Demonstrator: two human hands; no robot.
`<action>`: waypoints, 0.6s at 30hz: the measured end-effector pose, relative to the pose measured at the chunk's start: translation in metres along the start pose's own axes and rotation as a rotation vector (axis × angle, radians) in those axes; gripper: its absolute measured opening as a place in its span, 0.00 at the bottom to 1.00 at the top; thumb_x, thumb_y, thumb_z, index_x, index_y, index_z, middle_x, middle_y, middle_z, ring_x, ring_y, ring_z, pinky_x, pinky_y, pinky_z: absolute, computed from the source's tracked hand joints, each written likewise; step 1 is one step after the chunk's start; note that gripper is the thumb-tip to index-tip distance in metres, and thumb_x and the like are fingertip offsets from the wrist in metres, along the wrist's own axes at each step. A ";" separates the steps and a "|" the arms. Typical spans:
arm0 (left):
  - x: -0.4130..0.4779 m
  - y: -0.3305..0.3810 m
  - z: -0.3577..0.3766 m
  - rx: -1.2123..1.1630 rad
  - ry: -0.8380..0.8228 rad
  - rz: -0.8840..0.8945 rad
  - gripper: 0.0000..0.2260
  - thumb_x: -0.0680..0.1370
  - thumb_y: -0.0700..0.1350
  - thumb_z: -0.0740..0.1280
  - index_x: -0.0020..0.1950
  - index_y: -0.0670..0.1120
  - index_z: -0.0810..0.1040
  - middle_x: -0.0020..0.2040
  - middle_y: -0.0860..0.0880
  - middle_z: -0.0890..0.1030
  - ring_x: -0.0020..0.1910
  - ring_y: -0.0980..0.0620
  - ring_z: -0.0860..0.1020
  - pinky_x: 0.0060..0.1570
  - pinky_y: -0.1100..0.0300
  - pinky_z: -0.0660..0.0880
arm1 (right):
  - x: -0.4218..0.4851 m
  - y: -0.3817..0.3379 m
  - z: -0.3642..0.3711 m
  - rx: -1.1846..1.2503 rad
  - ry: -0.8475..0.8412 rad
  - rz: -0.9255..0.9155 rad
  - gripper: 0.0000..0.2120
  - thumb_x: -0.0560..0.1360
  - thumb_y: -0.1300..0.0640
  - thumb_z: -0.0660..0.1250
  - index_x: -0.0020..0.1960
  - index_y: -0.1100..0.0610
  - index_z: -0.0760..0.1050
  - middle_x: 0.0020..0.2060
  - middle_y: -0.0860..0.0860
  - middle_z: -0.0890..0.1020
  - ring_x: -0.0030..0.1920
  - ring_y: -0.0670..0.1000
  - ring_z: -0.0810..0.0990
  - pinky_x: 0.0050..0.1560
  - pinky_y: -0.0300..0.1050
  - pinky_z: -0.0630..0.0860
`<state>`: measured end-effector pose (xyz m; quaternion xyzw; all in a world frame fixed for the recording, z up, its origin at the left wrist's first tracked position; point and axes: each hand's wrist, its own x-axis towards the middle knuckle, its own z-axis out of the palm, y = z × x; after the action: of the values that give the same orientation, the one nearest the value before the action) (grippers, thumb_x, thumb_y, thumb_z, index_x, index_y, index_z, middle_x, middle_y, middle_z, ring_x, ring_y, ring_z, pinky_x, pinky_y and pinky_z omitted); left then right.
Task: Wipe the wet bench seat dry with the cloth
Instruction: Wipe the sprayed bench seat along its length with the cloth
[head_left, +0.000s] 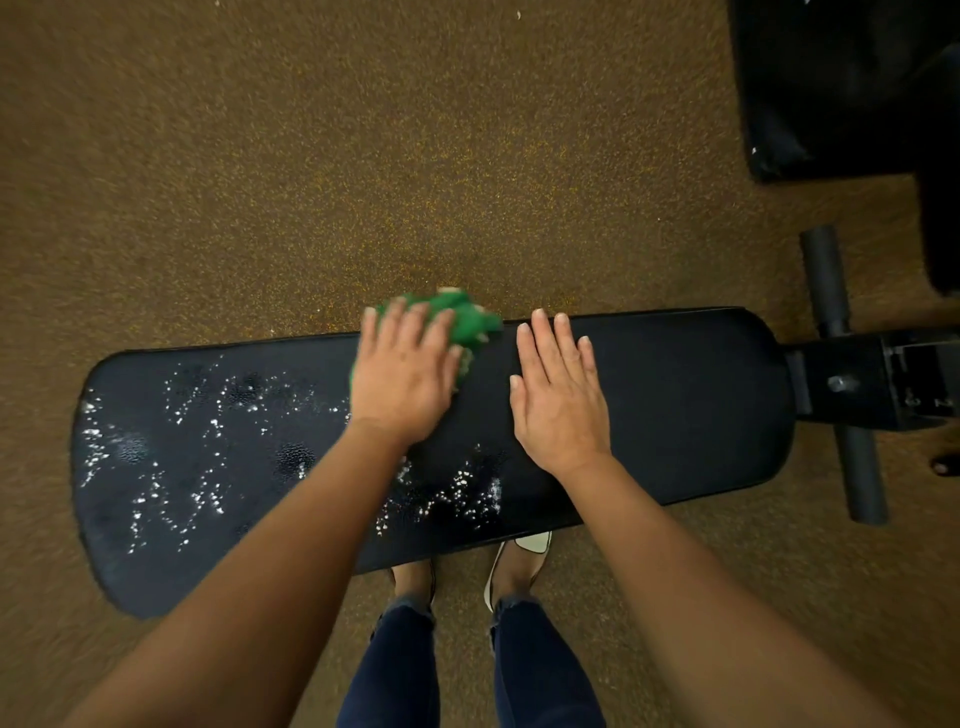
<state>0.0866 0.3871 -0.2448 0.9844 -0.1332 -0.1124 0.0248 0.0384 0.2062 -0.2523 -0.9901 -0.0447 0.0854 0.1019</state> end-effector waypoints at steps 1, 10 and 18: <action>0.003 -0.011 -0.002 -0.016 -0.002 -0.120 0.22 0.80 0.55 0.50 0.66 0.45 0.72 0.63 0.40 0.75 0.67 0.38 0.67 0.70 0.39 0.56 | 0.000 0.000 0.000 -0.003 -0.006 0.003 0.27 0.81 0.50 0.48 0.76 0.61 0.57 0.77 0.56 0.58 0.77 0.57 0.52 0.75 0.55 0.48; 0.028 0.044 -0.021 -0.073 -0.079 -0.008 0.18 0.79 0.56 0.51 0.58 0.47 0.73 0.54 0.43 0.78 0.56 0.41 0.73 0.59 0.45 0.66 | 0.000 0.000 0.000 -0.014 -0.019 0.007 0.27 0.80 0.50 0.48 0.76 0.61 0.58 0.77 0.57 0.57 0.77 0.57 0.51 0.75 0.55 0.48; 0.031 -0.039 -0.026 0.047 -0.124 -0.217 0.18 0.80 0.58 0.51 0.49 0.47 0.73 0.43 0.40 0.79 0.45 0.41 0.76 0.46 0.51 0.67 | 0.000 -0.002 0.002 -0.013 -0.026 0.014 0.27 0.81 0.50 0.47 0.77 0.61 0.55 0.77 0.57 0.56 0.77 0.57 0.50 0.75 0.56 0.47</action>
<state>0.1320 0.4171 -0.2291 0.9845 -0.0300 -0.1717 -0.0190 0.0377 0.2082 -0.2540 -0.9899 -0.0397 0.0984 0.0941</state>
